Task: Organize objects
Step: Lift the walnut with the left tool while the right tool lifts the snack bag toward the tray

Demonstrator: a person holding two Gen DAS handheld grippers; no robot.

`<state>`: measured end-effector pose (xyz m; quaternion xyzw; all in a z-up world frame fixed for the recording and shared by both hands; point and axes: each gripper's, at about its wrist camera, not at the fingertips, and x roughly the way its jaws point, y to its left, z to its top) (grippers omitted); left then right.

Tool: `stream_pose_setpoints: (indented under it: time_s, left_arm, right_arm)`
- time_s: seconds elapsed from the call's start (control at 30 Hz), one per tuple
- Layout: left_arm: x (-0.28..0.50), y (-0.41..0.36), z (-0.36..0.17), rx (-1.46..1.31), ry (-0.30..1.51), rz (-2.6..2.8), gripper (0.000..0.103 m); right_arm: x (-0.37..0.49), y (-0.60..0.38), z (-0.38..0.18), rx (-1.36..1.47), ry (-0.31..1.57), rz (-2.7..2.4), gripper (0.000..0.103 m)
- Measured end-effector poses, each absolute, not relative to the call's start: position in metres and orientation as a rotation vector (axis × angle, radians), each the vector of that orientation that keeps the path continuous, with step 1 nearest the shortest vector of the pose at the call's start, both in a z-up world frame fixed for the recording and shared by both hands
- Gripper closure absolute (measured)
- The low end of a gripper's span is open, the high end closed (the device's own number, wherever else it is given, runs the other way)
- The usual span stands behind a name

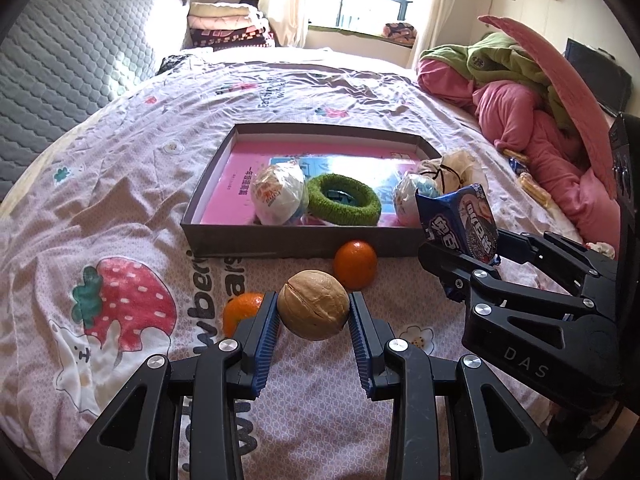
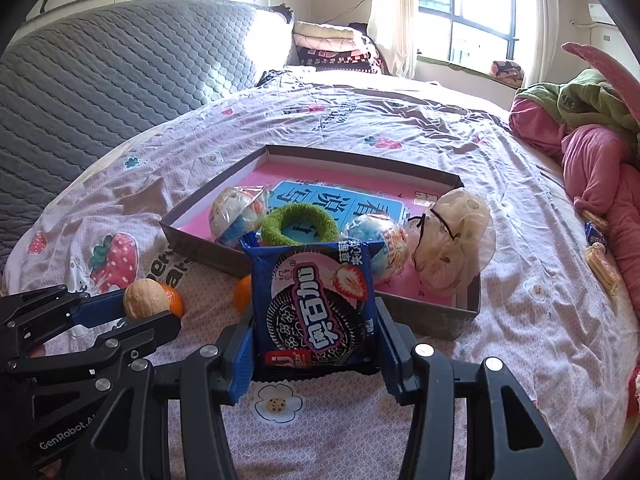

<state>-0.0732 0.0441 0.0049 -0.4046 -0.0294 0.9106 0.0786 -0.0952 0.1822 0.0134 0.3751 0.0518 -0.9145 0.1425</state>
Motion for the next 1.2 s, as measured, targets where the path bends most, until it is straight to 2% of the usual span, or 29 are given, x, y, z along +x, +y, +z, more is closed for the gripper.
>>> stream_pose_setpoints:
  time_s: [1.2]
  left_arm:
    - [-0.111, 0.018, 0.025, -1.174, -0.045, 2.865, 0.068]
  right_arm:
    - [-0.114, 0.169, 0.040, 0.975, 0.043, -2.695, 0.051]
